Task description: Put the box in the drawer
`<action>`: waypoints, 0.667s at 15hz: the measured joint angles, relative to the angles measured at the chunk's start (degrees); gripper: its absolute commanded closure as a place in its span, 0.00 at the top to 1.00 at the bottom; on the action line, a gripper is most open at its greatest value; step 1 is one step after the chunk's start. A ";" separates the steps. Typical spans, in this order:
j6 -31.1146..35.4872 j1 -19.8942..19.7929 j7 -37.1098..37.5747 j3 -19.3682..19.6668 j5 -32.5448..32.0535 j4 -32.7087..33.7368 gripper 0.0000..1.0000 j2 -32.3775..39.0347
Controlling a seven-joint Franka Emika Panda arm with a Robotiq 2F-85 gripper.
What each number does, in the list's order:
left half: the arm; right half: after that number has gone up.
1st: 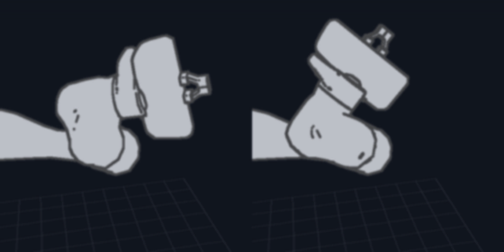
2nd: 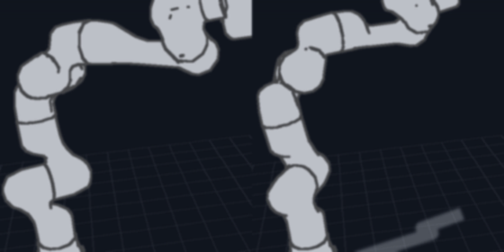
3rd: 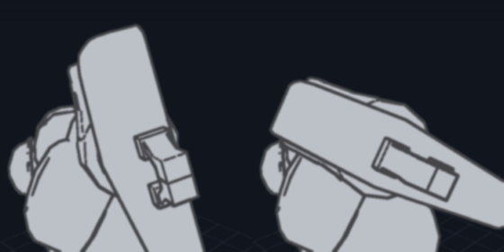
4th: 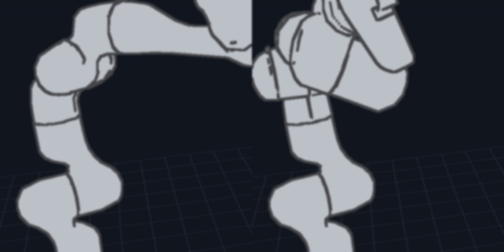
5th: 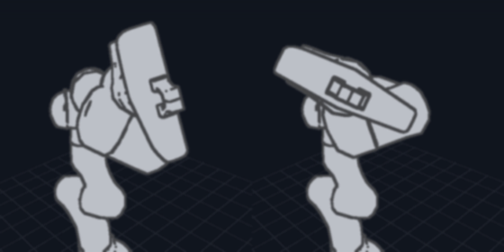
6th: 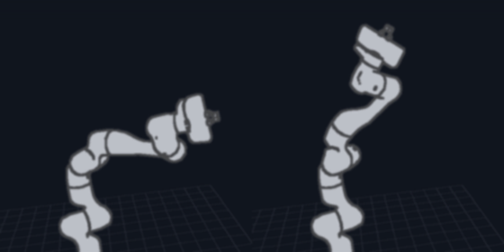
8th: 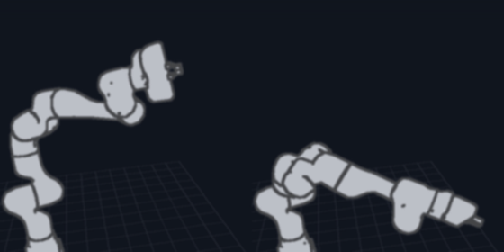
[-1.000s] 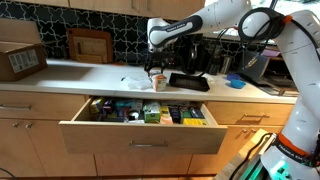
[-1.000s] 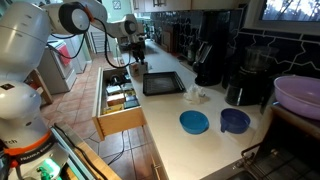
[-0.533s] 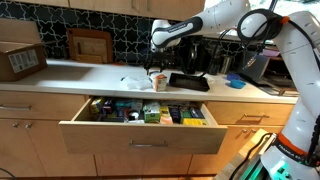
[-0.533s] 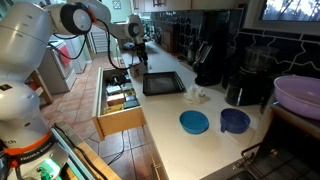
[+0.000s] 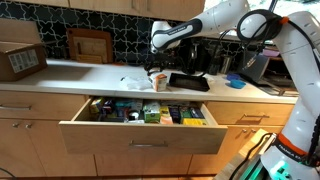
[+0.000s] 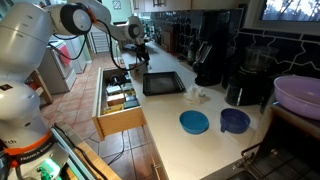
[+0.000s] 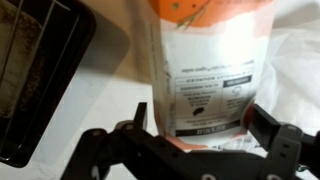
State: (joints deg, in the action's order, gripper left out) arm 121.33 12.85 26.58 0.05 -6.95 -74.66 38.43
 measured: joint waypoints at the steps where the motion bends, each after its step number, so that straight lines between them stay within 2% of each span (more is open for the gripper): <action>1: 0.00 0.03 -0.95 0.07 -0.47 -0.11 1.00 0.00; 4: 0.01 0.11 -3.17 0.08 -1.21 -0.32 0.96 -0.01; 5: 0.07 0.16 -3.67 0.06 -1.21 -0.32 0.91 -0.01; 6: 0.10 0.20 -4.20 0.00 -1.21 -0.32 0.80 -0.01; 8: 0.10 0.21 -4.84 -0.19 -1.14 -0.32 0.78 -0.02; 9: 0.08 0.21 -5.06 -0.23 -1.11 -0.32 0.70 -0.02; 10: 0.05 0.21 -5.16 -0.24 -1.08 -0.32 0.73 -0.03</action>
State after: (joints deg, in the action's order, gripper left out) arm 121.38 13.06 21.42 -0.19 -8.03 -74.98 38.41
